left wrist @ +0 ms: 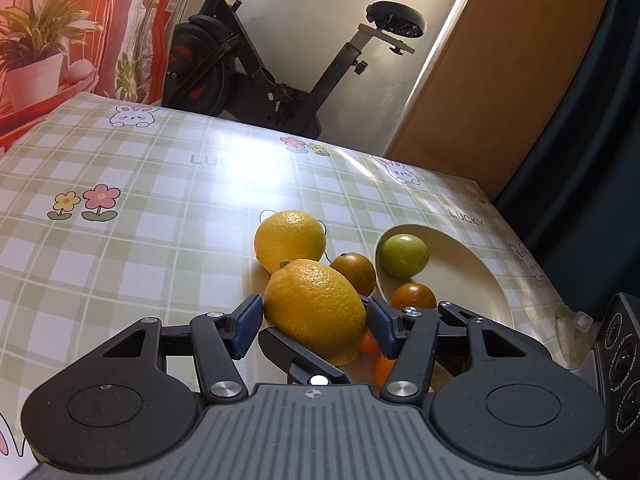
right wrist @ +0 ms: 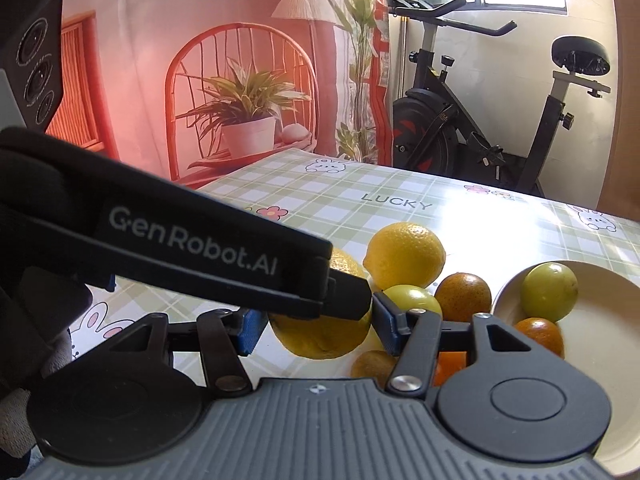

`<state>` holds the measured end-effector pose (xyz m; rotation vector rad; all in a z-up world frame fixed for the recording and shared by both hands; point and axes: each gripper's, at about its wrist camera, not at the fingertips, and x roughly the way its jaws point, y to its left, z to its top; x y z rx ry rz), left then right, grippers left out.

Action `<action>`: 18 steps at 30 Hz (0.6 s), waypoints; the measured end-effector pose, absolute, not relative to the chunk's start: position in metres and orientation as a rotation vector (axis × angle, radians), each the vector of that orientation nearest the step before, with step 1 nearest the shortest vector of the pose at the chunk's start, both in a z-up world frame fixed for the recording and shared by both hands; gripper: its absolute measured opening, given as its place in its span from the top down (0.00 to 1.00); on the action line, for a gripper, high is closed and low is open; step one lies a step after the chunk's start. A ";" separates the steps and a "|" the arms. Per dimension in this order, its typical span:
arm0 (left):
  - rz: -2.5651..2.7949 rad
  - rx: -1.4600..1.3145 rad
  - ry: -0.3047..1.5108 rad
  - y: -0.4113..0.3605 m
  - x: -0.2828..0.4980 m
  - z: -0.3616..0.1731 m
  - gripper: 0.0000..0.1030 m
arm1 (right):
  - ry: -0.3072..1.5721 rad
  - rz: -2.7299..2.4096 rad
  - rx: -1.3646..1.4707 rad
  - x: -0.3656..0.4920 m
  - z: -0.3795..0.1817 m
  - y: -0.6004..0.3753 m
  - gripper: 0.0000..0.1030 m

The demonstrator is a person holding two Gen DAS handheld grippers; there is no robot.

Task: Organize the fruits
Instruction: 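Carry the lemon onto the plate and open the left gripper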

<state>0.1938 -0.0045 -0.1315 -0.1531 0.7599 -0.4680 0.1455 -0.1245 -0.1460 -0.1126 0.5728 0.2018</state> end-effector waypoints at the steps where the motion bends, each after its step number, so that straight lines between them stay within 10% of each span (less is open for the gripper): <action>1: -0.471 -0.138 0.756 -0.010 0.195 -0.129 0.42 | 0.563 0.192 -0.099 0.144 -0.143 -0.129 0.44; 18: -0.641 0.084 0.721 -0.148 0.222 -0.117 0.42 | 0.448 -0.010 0.104 0.126 -0.109 -0.241 0.44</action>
